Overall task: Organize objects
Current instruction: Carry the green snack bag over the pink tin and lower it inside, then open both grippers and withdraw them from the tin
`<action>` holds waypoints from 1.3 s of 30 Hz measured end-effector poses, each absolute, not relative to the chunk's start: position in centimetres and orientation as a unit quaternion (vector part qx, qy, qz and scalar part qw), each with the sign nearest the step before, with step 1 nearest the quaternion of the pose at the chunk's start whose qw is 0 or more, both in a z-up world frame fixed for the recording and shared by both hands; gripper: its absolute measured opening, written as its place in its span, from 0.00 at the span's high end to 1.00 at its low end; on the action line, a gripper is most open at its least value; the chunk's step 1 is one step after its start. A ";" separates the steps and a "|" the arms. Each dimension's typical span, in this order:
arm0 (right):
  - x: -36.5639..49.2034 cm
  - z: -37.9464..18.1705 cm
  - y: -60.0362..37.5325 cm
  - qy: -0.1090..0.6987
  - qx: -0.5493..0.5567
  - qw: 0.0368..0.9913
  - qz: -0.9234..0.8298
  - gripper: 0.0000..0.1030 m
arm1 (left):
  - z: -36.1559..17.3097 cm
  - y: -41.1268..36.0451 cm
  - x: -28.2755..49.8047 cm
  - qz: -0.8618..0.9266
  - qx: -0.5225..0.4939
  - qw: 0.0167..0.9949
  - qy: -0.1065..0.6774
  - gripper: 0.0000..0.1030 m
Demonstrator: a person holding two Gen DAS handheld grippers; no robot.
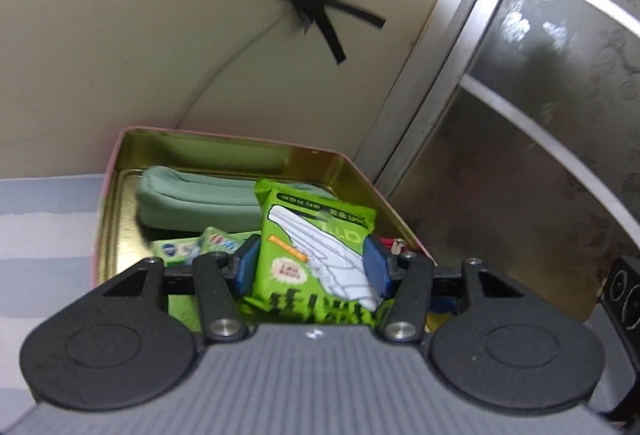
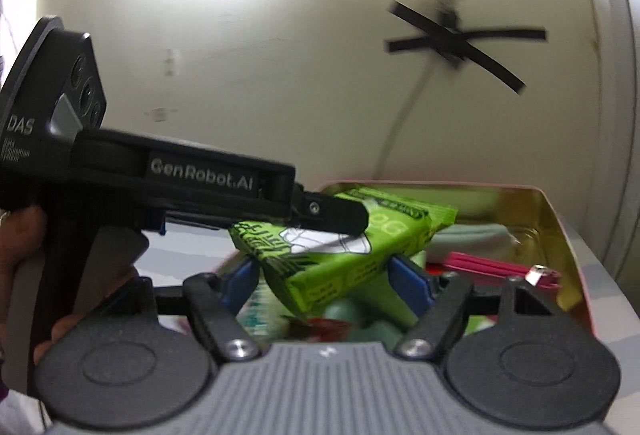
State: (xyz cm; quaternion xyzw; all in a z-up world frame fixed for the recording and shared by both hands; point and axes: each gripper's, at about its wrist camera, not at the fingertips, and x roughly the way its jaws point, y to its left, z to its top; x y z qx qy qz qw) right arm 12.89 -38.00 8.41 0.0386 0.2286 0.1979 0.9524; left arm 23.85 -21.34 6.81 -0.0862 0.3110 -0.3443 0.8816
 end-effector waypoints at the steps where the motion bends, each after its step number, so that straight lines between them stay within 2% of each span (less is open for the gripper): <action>1: 13.6 8.3 -38.5 0.231 0.040 0.953 0.193 0.29 | 6.4 -22.0 24.4 -0.342 -0.084 0.881 0.316 0.46; 10: 17.1 7.0 -39.3 0.239 0.003 0.968 0.078 0.29 | 6.4 -23.4 24.9 -0.280 -0.036 0.915 0.288 0.44; 16: 12.2 7.6 -39.9 0.204 0.050 0.973 0.100 0.29 | 7.5 -22.3 20.9 -0.256 0.012 0.933 0.254 0.43; 25: 4.8 7.2 -38.8 0.185 0.098 0.973 0.101 0.24 | 7.3 -19.3 15.0 -0.228 0.035 0.940 0.250 0.42; 27: 3.3 6.9 -38.5 0.189 0.109 0.970 0.104 0.24 | 7.1 -18.3 13.8 -0.219 0.037 0.943 0.249 0.33; 37: -2.7 6.3 -36.4 0.199 0.135 0.962 0.129 0.21 | 6.1 -14.1 8.8 -0.175 0.045 0.953 0.243 0.32; 38: -3.2 6.4 -36.2 0.200 0.137 0.961 0.133 0.21 | 6.0 -13.8 8.4 -0.170 0.046 0.954 0.242 0.29; 39: -3.6 6.5 -36.0 0.199 0.137 0.961 0.135 0.20 | 5.9 -13.5 8.0 -0.166 0.047 0.955 0.240 0.22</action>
